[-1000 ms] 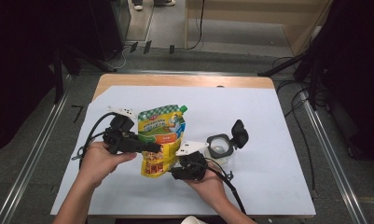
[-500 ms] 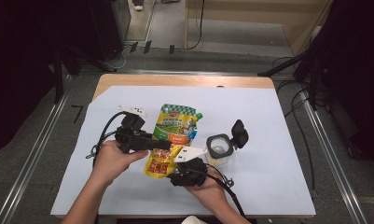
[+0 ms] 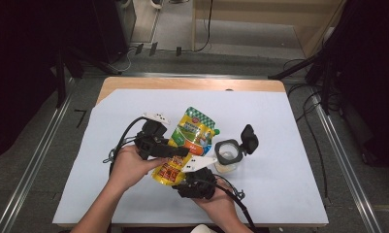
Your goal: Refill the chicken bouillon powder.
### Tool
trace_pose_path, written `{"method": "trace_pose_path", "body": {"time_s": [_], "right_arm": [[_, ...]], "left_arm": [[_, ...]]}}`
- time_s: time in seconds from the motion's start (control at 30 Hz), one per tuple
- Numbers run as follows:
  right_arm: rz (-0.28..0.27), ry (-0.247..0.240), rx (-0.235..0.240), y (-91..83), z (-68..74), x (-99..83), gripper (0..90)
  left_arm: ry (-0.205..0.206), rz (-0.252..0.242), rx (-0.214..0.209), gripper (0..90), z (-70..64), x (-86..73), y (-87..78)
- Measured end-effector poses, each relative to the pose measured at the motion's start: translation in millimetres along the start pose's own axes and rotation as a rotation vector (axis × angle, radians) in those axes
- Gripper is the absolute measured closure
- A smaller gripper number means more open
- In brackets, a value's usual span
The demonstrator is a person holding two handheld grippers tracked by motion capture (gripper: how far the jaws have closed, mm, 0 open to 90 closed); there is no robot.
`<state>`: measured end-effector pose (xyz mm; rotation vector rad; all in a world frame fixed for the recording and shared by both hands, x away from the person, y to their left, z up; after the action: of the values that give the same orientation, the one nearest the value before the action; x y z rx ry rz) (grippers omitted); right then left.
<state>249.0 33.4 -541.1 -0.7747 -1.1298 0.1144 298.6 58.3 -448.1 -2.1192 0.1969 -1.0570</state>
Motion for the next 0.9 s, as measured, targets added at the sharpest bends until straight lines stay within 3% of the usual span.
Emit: {"method": "trace_pose_path", "body": {"time_s": [0.17, 0.4, 0.7, 0.9], "right_arm": [[-0.01, -0.013, -0.011, -1.7, 4.8, -0.9, 54.7], [-0.021, 0.01, -0.022, -2.7, 5.4, -3.3, 54.0], [-0.034, 0.006, -0.027, -1.8, 10.8, -4.2, 53.1], [-0.022, 0.042, -0.011, -3.5, 13.3, -5.4, 54.6]], "left_arm": [[-0.005, 0.001, -0.011, 69.4, -2.7, 1.7, 5.0], [-0.008, 0.015, -0.033, 71.8, -3.6, 1.9, 9.4], [-0.028, 0.029, -0.055, 74.9, -5.9, 2.8, 13.3], [-0.03, 0.077, -0.06, 75.3, -8.4, 3.3, 19.1]]}}
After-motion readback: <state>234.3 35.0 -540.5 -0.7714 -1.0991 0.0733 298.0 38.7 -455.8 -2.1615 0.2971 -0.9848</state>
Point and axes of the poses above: each handheld gripper's, and its own axes: y roughly forward along the jaws, x roughly out of its top, z roughly to its left, the point moved 10 cm from there along y, roughly forward along the jaws, and after that the axes turned 1 degree about x, right-handed, at the moved point
